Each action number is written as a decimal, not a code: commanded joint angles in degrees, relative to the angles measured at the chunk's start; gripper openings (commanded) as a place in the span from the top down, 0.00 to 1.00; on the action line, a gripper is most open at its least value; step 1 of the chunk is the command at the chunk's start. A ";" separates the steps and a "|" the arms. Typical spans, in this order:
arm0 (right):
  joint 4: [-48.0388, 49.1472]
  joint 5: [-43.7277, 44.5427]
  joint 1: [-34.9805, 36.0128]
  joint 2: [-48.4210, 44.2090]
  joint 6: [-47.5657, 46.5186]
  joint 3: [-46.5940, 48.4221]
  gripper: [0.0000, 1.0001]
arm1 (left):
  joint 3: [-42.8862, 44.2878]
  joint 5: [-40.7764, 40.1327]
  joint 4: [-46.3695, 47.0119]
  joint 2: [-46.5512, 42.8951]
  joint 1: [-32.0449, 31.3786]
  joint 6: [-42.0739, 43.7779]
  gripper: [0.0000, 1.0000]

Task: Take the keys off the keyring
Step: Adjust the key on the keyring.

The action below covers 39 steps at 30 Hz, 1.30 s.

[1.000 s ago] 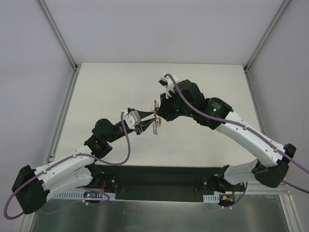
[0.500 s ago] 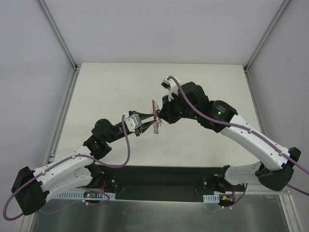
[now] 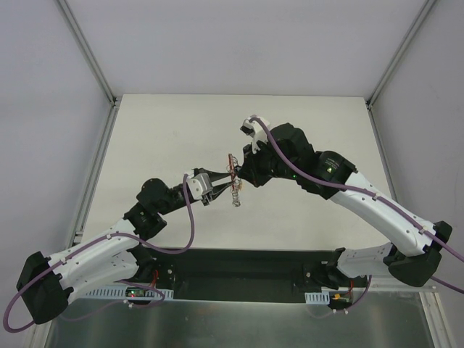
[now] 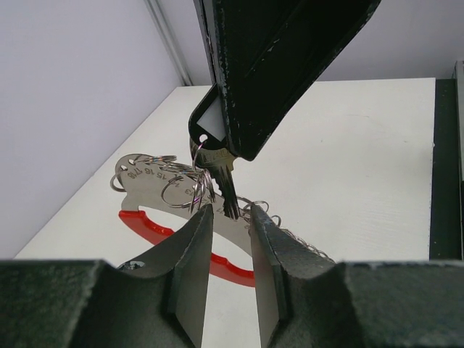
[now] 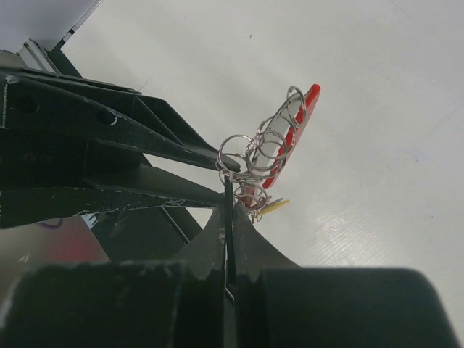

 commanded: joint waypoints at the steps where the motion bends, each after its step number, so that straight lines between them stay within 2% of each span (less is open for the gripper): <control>1: 1.51 -0.87 -0.09 -2.13 -1.07 1.12 0.99 | 1.98 1.32 1.10 -1.56 -0.38 1.30 0.74; 39: 0.01 -2.36 1.05 -2.21 -2.83 1.91 0.99 | 4.35 2.11 -0.74 -0.86 -0.38 0.86 0.79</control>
